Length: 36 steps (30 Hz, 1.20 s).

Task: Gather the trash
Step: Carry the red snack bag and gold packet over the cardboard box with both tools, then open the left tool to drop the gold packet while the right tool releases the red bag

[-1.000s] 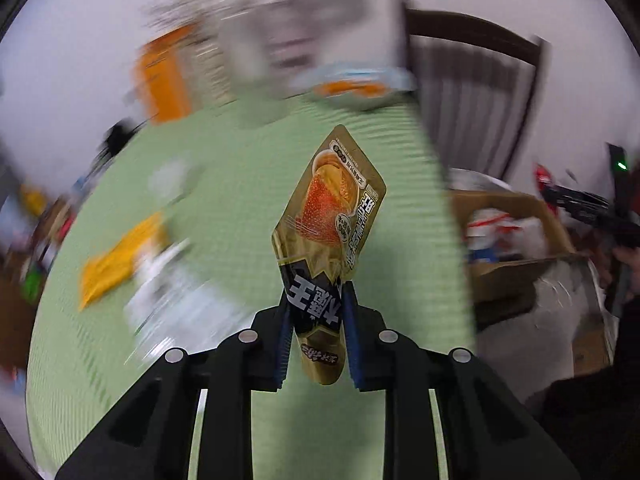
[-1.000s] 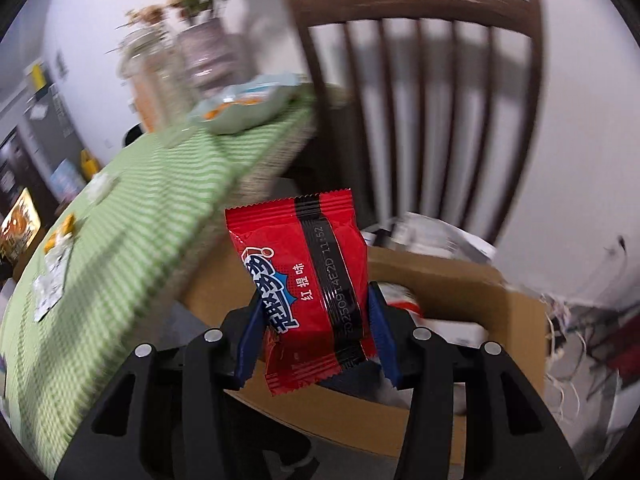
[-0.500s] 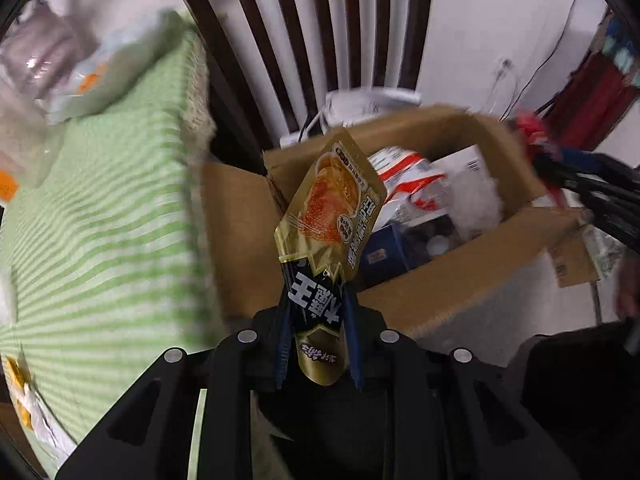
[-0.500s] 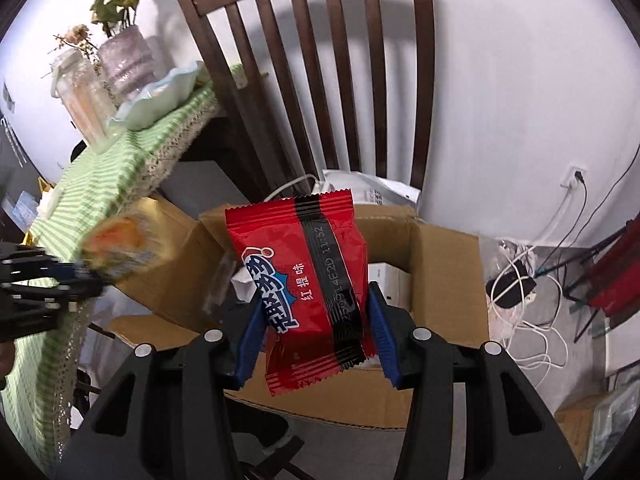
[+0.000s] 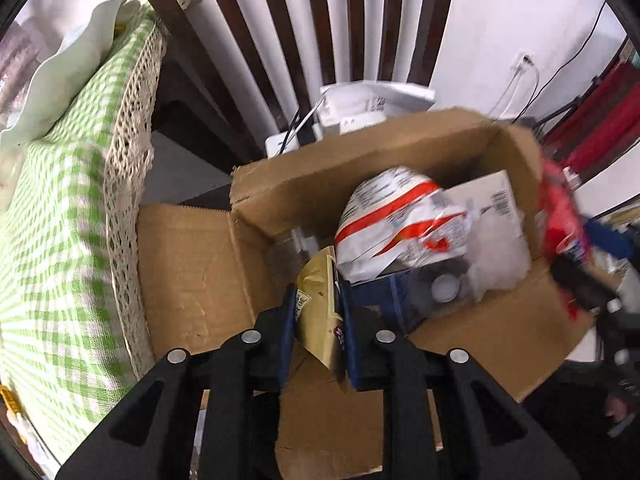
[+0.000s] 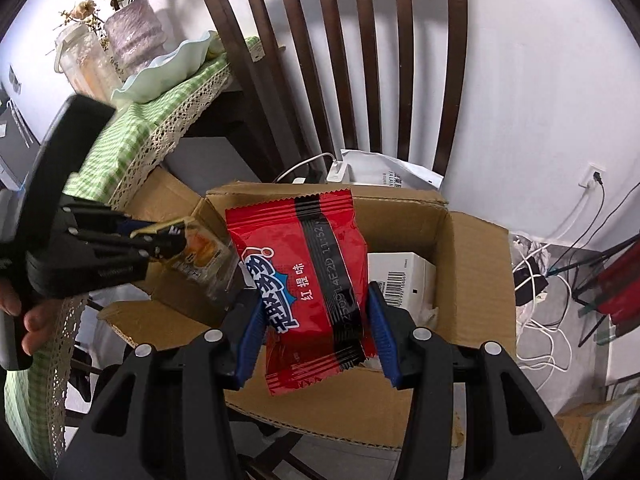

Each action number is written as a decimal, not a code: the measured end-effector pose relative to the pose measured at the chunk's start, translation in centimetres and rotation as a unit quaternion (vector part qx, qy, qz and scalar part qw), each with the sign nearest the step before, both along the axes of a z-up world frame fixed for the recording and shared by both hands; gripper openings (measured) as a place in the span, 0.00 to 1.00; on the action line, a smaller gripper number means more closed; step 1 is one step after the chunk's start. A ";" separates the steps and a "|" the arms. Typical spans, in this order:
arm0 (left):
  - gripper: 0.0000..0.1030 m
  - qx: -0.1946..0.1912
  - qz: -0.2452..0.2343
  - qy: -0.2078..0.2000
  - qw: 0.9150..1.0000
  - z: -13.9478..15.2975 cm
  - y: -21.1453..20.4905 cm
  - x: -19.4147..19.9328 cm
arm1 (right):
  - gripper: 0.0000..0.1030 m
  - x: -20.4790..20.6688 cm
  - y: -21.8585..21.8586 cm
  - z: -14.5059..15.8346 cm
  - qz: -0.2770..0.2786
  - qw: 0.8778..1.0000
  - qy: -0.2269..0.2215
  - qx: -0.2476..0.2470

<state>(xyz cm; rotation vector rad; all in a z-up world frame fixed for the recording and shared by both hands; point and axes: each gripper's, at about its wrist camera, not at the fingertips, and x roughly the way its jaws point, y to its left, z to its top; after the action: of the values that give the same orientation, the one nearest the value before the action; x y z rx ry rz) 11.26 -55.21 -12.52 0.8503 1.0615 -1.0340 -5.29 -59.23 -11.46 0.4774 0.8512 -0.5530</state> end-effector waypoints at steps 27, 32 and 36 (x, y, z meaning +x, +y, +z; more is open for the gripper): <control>0.54 -0.071 0.044 0.019 0.996 2.5 -0.8 1.9 | 0.47 1.8 0.3 -0.1 0.022 1.000 0.003 0.013; 0.56 -0.105 0.051 0.005 0.993 5.9 1.2 1.6 | 0.48 3.2 1.0 -0.4 0.038 0.999 0.000 0.029; 0.59 -0.130 0.058 0.001 0.990 7.9 3.0 1.7 | 0.55 3.9 1.2 -0.5 0.037 0.998 -0.004 0.043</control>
<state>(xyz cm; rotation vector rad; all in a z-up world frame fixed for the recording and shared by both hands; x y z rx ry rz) 12.96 -52.22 -4.67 0.5705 0.9405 -1.0482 -1.39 -58.02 -11.97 0.5253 0.8834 -0.4477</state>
